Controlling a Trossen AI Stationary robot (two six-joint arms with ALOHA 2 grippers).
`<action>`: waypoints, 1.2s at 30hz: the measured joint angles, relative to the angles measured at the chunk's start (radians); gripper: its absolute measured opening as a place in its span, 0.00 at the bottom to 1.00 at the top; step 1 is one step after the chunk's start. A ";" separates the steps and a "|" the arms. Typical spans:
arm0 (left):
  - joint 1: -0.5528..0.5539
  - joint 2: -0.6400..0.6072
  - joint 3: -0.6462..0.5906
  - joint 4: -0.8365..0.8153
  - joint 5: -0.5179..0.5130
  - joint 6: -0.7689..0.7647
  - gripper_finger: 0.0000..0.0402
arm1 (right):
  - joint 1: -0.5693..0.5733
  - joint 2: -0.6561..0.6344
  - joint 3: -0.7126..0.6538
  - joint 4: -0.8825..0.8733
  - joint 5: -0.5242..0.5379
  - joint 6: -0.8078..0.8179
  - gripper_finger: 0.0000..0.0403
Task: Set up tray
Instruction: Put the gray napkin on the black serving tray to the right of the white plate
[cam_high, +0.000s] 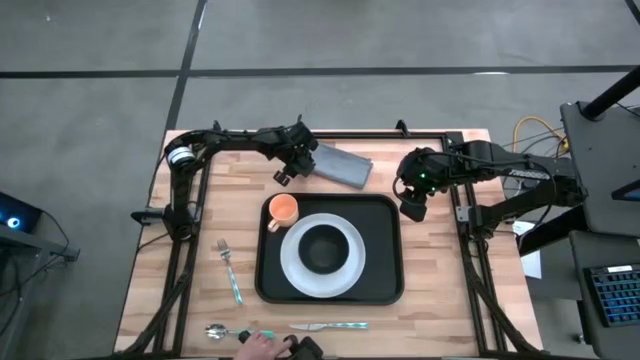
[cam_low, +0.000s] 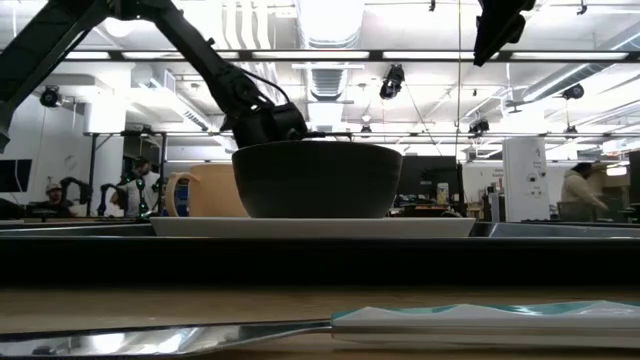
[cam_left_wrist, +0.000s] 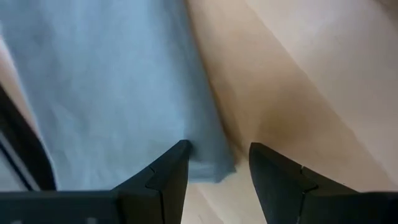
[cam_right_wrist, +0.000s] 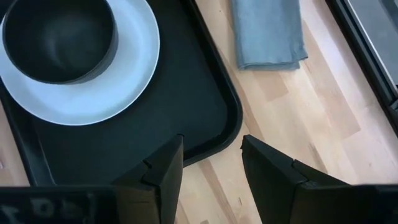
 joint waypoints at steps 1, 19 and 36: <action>0.000 0.000 -0.005 0.005 0.000 0.000 0.37 | 0.002 0.000 0.000 0.000 0.000 0.000 0.38; 0.000 0.074 -0.010 0.065 0.000 -0.041 0.05 | 0.011 0.000 0.000 0.013 -0.027 0.000 0.36; -0.062 -0.107 0.034 -0.013 -0.147 -0.131 0.00 | 0.010 0.000 0.000 0.031 -0.023 -0.022 0.35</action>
